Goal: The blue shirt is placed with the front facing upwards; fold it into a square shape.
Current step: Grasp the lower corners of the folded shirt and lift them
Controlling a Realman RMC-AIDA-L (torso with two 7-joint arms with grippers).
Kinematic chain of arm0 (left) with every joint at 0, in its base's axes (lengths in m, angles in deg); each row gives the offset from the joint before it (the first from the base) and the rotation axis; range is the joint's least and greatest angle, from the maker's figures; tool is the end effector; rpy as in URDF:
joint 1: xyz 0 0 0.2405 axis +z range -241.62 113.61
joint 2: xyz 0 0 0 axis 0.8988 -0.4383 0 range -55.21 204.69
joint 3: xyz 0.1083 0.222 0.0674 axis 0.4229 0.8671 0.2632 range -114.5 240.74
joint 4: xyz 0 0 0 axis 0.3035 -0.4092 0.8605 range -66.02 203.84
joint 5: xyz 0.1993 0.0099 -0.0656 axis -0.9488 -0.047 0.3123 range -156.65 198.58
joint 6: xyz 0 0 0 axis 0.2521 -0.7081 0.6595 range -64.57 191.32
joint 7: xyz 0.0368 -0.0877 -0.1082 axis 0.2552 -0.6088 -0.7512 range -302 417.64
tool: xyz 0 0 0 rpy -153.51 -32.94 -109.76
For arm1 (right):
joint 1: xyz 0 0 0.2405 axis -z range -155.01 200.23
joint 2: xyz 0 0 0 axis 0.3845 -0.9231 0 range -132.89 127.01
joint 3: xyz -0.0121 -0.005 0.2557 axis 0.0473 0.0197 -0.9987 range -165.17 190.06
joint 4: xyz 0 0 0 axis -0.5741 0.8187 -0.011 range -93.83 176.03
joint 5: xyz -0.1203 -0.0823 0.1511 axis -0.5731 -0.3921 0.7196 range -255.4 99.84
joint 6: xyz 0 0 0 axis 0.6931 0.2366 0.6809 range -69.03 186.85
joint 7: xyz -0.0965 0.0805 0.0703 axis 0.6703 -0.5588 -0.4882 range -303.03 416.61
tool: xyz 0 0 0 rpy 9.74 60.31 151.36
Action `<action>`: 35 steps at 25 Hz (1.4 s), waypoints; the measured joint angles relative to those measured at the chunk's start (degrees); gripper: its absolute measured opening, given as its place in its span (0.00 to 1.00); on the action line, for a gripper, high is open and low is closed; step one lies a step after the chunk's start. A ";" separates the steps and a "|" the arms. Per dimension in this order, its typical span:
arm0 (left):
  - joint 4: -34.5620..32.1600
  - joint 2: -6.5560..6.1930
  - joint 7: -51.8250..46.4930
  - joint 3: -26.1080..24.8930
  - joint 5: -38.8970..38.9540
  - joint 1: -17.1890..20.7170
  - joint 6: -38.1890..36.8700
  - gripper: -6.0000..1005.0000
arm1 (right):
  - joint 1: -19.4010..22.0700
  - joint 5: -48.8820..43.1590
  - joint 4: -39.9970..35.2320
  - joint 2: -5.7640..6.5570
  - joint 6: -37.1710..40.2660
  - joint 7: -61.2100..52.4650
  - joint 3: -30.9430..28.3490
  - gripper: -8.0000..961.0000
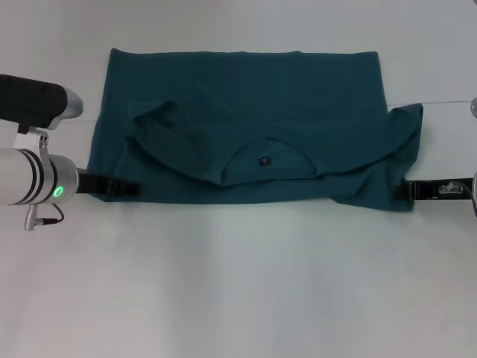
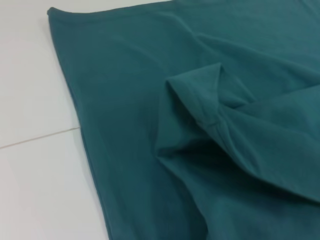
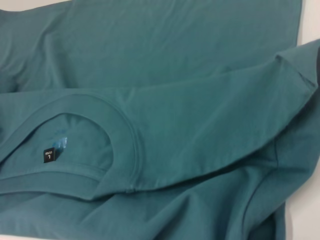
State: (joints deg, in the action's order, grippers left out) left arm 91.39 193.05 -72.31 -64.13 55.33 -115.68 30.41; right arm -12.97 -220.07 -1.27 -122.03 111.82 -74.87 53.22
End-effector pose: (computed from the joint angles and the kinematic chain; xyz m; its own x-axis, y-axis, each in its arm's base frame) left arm -0.2591 0.4566 -0.0331 0.6594 0.6973 0.2809 0.6698 -0.3753 -0.6407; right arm 0.3214 0.4022 0.0274 0.4091 -0.7756 -0.4806 -0.8676 -0.1675 -0.4682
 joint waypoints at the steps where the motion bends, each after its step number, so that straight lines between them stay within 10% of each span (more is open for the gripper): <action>1: -0.07 -0.02 -0.15 -0.01 0.00 0.00 0.08 0.74 | -0.01 0.00 0.00 0.00 0.00 0.00 0.00 0.05; 18: -1.33 -0.27 -1.67 -0.01 0.00 -0.37 1.34 0.73 | -0.71 0.00 0.00 0.06 -0.06 0.00 0.00 0.05; 29: -2.18 -0.06 -1.23 0.29 -0.01 -0.91 1.33 0.40 | -0.98 0.00 0.01 0.24 0.08 0.00 0.00 0.05; 35: -2.18 0.04 -1.29 0.29 -0.28 -0.86 1.33 0.41 | -0.98 0.00 0.01 0.26 0.08 0.00 0.00 0.05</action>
State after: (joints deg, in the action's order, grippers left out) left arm 89.21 193.08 -73.59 -63.84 55.05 -116.54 31.74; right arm -13.96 -220.07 -1.26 -121.76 111.90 -74.87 53.22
